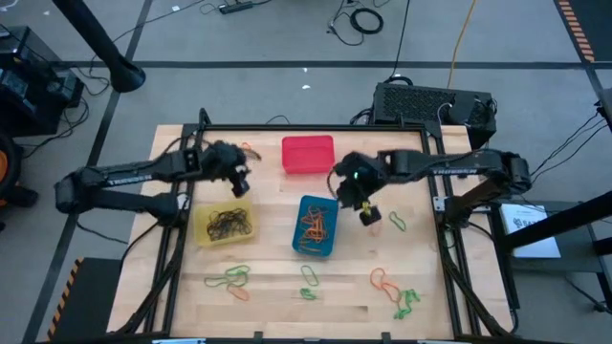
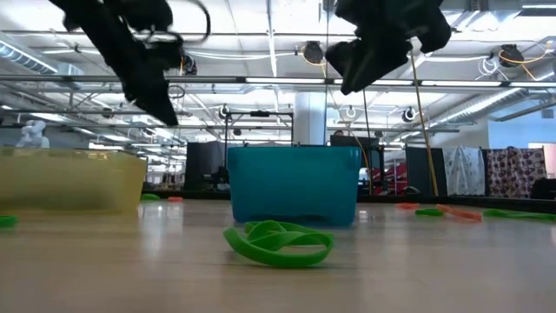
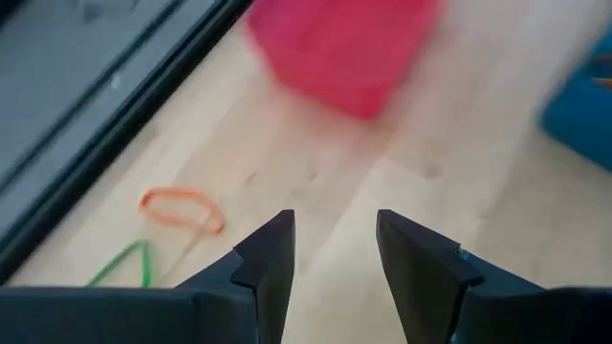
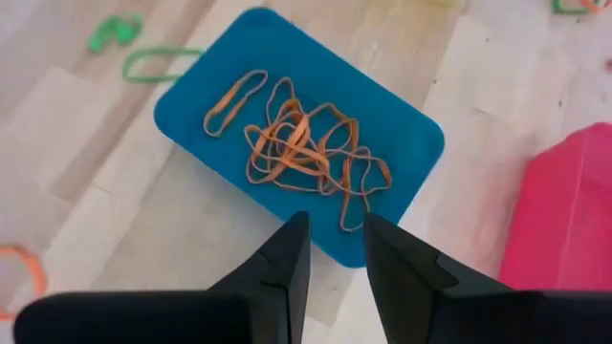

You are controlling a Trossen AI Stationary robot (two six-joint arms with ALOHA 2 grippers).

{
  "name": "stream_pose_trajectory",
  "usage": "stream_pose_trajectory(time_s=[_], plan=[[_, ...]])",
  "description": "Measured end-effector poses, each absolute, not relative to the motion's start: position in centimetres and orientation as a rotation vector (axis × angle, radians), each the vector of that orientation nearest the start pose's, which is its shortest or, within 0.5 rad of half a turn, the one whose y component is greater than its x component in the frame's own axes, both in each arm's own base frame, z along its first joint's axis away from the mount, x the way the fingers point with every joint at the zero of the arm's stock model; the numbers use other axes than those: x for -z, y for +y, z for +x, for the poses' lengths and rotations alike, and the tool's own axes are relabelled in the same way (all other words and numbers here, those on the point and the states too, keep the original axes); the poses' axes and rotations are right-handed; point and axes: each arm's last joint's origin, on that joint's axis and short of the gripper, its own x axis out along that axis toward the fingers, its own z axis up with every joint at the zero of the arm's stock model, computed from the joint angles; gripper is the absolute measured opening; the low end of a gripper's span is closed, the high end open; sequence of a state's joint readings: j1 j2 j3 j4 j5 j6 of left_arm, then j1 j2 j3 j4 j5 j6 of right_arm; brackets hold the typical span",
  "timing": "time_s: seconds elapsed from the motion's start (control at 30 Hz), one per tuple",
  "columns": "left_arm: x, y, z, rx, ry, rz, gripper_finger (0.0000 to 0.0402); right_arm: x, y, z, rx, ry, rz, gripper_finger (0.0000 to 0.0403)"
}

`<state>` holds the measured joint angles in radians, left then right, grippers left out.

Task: Sort rubber bands into baskets
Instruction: Put the orange rubber band into the blue bin

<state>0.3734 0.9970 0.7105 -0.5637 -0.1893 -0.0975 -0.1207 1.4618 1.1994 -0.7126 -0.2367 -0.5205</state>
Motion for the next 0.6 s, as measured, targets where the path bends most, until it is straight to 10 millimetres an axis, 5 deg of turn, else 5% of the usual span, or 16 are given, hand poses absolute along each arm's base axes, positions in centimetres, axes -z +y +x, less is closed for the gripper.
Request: stream_pose_trajectory(time_s=[0.3,0.6], plan=[[-21.6,13.8,15.8,-0.682,0.902,-0.481,0.0157,-26.6,-7.5,28.2,-0.334,0.856,-0.174,0.0093],[-18.3,16.7,14.7,-0.686,1.076,-0.555,0.0157,-24.0,-9.3,28.0,-0.247,0.758,-0.195,0.0093]])
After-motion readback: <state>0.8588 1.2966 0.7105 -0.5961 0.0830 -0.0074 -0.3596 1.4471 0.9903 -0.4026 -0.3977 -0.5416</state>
